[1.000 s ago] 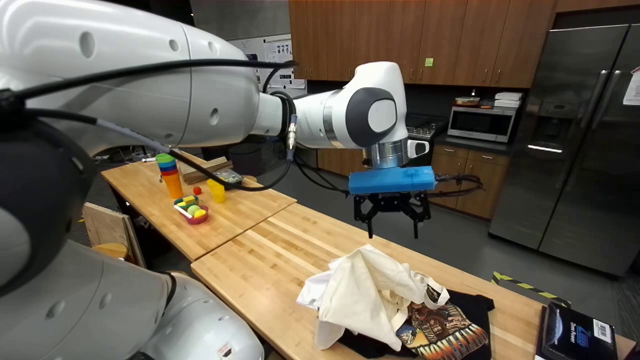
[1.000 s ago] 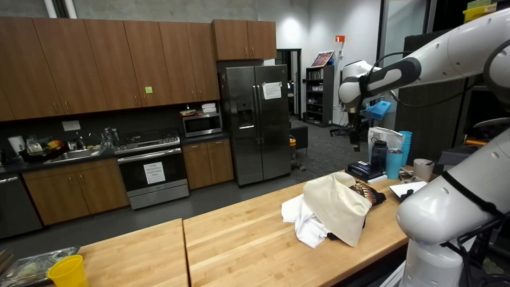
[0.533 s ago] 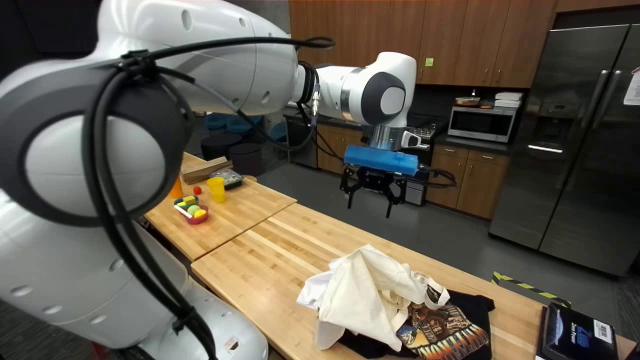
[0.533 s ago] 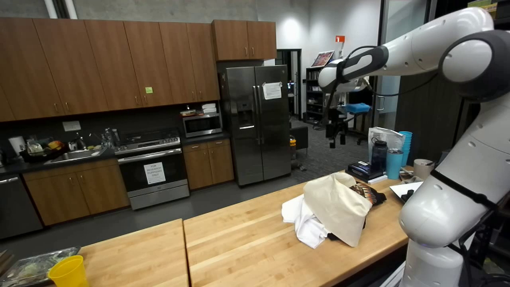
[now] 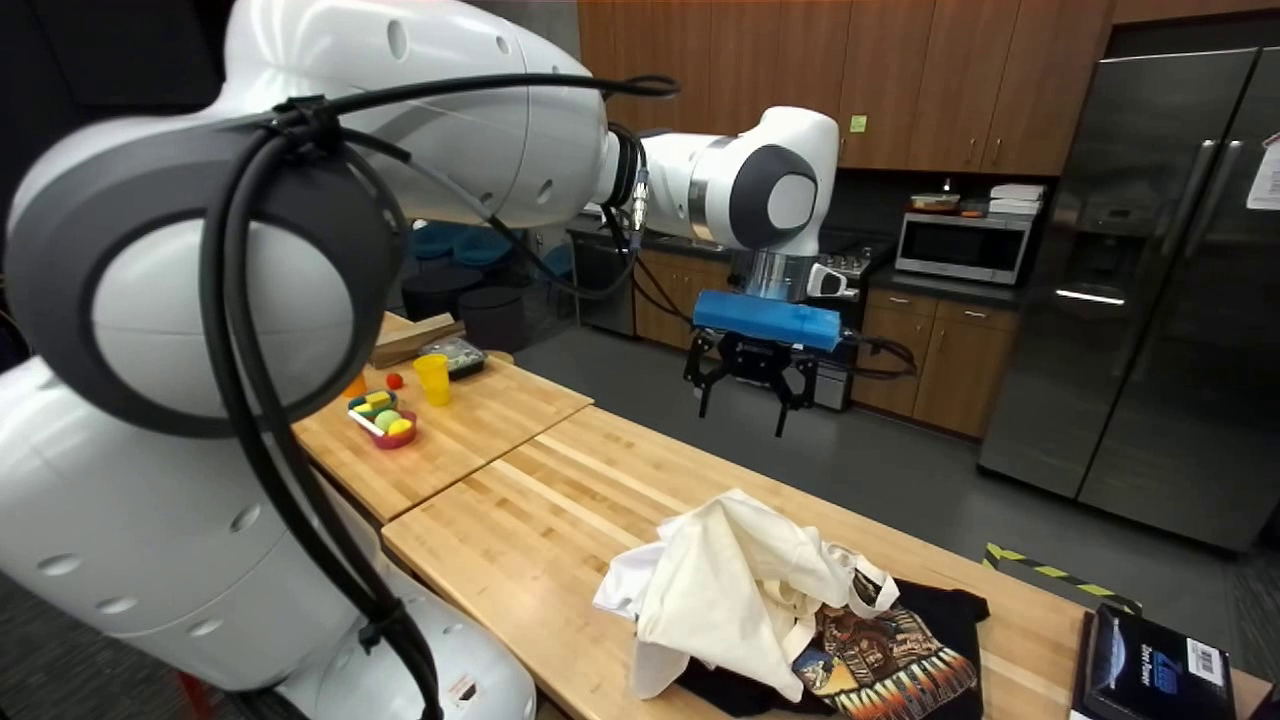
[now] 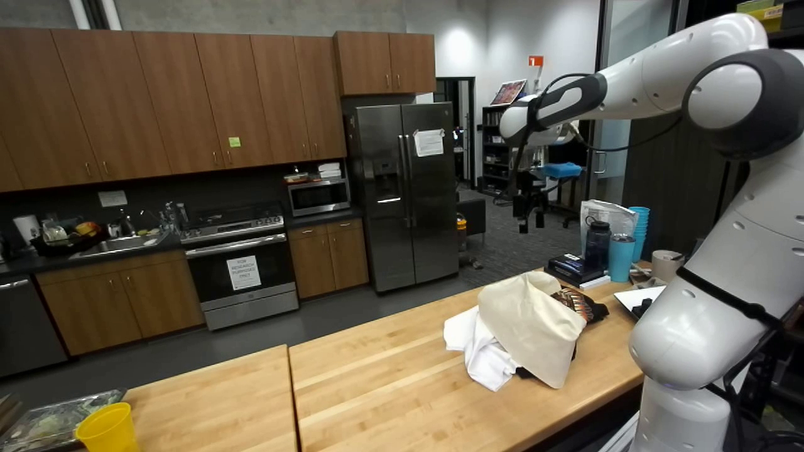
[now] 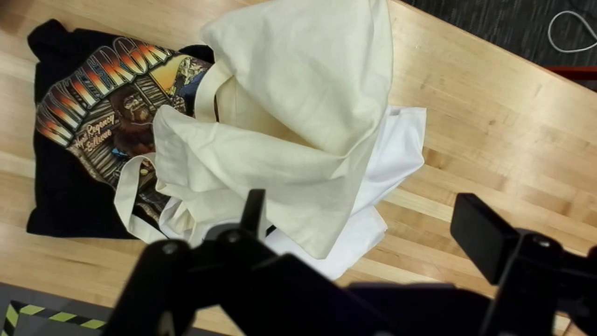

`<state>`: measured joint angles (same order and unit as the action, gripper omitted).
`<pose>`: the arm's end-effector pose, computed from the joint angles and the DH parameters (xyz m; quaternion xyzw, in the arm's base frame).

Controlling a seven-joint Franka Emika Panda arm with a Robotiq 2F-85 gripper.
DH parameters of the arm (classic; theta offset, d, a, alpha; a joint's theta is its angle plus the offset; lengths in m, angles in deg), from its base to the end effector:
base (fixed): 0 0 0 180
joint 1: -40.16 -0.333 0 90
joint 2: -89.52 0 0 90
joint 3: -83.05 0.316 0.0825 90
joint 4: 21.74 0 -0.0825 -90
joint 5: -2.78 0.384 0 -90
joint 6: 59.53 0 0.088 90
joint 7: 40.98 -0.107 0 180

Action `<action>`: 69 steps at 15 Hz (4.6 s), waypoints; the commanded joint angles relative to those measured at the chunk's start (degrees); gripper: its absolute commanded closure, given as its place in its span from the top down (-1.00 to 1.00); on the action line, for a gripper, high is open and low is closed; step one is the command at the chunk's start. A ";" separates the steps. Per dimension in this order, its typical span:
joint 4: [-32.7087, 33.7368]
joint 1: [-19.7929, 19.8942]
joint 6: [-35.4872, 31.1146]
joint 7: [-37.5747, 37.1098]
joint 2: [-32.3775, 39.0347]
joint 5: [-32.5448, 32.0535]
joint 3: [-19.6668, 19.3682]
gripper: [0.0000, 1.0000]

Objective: Move the cream tote bag to the left

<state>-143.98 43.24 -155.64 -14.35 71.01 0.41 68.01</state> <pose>0.4193 -0.1520 0.5246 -0.9934 -0.0871 0.0584 0.0460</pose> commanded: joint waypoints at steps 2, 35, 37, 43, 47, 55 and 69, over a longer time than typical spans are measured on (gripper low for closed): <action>-0.26 1.95 0.95 1.15 0.45 3.04 -0.97 1.00; -35.86 -0.98 -33.54 -3.90 -25.52 -6.06 6.19 1.00; -34.86 -1.56 -33.28 -4.38 -26.43 -5.44 5.95 1.00; -36.00 2.09 -30.78 -0.96 -24.80 -8.81 1.12 1.00; -36.27 3.01 -32.17 4.87 -23.00 -13.29 -1.51 1.00; -37.50 0.91 -42.75 8.18 -12.71 -12.92 -0.88 1.00; -29.16 1.00 -43.32 -14.71 -3.90 -0.82 5.21 1.00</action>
<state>-176.07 42.00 -200.54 -23.54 64.02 -1.98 72.35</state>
